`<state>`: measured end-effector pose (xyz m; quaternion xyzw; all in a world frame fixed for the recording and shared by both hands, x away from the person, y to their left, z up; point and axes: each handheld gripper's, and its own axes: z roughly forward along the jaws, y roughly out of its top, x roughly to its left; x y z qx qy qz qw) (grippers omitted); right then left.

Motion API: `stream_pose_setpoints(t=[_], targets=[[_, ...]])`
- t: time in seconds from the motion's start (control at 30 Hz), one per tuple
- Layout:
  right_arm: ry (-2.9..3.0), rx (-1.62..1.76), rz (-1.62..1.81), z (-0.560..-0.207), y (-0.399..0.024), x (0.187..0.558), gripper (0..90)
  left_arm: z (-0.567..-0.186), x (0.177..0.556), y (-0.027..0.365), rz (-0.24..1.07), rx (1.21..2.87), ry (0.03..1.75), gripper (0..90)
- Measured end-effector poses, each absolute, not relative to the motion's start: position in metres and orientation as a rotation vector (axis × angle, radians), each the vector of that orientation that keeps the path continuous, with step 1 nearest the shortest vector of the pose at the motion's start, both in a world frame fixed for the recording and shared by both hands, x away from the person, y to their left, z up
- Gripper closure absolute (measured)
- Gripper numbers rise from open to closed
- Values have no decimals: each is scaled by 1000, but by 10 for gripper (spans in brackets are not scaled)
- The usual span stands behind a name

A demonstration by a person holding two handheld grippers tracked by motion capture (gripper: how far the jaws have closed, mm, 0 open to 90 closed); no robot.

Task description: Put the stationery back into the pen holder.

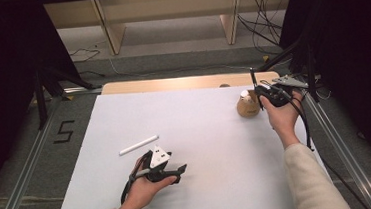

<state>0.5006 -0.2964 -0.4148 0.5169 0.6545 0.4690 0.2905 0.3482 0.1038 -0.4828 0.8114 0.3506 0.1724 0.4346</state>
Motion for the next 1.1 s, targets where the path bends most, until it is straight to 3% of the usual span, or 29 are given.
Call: stream_pose_setpoints(t=[1.1], targets=[[1726,1394,1249,-417,-294,518,796,-483,349,104,429,2020,870,310]])
